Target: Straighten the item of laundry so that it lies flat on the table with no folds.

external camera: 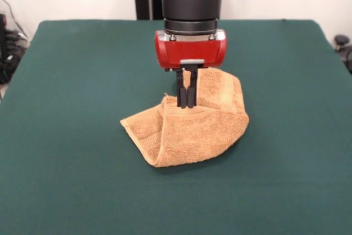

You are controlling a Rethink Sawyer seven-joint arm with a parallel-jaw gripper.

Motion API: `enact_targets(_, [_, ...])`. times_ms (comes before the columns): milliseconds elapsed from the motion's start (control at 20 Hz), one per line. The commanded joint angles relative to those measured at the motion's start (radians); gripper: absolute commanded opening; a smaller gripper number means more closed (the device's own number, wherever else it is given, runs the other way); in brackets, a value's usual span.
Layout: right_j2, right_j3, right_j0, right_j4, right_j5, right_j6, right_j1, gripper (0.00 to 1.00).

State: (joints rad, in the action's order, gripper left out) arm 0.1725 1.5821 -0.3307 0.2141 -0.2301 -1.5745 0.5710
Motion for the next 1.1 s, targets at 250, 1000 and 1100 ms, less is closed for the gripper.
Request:
enact_targets(250, [0.029,0.066,0.003,-0.002,-0.142,-0.079,-0.035,1.0])
enact_targets(1000, [0.046,0.088,-0.031,0.005,-0.139,-0.072,-0.052,1.0])
enact_targets(1100, [0.045,0.094,-0.037,0.014,-0.13,-0.067,-0.053,1.0])
